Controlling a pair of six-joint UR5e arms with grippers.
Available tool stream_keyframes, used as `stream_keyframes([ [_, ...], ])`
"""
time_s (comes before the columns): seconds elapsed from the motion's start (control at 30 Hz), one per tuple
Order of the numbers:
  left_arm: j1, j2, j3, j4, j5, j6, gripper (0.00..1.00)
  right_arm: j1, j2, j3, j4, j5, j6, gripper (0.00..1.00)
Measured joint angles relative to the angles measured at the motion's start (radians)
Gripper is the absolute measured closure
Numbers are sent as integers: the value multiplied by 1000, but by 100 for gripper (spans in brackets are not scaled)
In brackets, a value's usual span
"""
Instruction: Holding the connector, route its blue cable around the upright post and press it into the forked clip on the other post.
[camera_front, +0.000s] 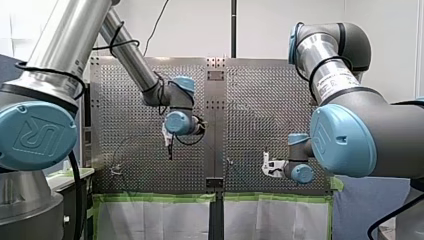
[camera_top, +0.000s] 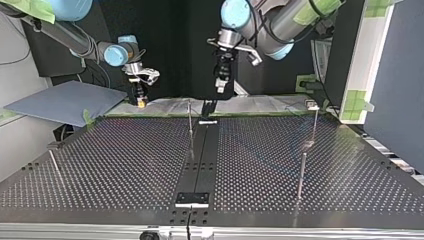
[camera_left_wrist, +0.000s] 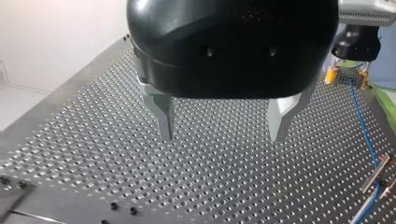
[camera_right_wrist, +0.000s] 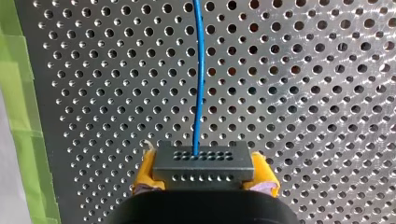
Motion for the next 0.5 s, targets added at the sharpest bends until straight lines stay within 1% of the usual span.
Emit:
stream_keyframes([
  [0.17,0,41,-41,4,0,-5,2,1,0,0,0,0,0,100],
  [0.37,1,93,-93,12,-1,-22,2,1,0,0,0,1,-1,100],
  [0.43,1,110,-110,23,-1,-29,2,1,0,0,0,5,-2,100],
  [0.5,2,124,-124,34,0,-38,2,0,-1,0,0,14,-2,100],
])
